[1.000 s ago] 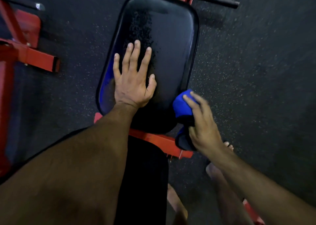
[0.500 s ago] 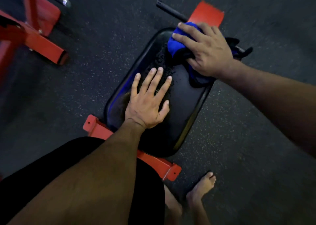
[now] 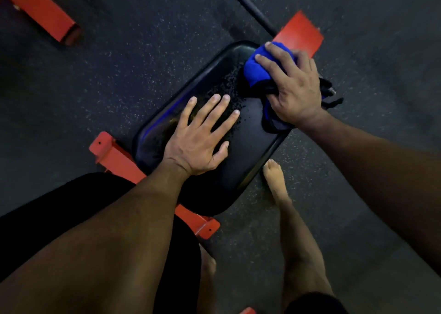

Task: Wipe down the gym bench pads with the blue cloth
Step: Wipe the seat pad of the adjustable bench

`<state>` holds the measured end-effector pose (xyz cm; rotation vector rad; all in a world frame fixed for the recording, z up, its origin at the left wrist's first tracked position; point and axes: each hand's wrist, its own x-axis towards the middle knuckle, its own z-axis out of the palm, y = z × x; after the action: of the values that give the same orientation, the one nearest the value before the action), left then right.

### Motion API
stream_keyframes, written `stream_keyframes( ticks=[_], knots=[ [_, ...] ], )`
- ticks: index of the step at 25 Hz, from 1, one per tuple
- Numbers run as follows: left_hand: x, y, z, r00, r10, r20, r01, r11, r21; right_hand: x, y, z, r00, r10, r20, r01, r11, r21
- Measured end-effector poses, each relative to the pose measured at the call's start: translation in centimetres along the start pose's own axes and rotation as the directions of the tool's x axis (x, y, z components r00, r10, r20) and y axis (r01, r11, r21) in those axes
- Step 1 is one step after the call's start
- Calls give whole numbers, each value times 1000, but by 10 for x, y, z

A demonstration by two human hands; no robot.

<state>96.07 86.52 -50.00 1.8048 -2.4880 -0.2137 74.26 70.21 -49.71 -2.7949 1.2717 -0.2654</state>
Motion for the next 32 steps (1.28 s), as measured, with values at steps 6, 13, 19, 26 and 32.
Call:
stream_keyframes(
  ticks=[6,13,19,26,32],
  knots=[
    [0,1,-1,1000,-29,6,29,1000,-5,2,8,-6,995,-48,84,37,992,124],
    [-27,31,4,870,-489,-55,486,872,-58,-28,33,-64,951,-198,238,119,943,310],
    [-42,51,8,743,-667,-41,661,743,-106,43,-25,-30,949,-250,189,222,962,160],
    [-43,49,12,736,-674,-69,666,738,-108,-41,-12,-39,858,-438,271,407,899,163],
    [-44,51,16,733,-673,-101,668,739,-83,3,10,-36,866,-444,230,421,896,142]
  ],
)
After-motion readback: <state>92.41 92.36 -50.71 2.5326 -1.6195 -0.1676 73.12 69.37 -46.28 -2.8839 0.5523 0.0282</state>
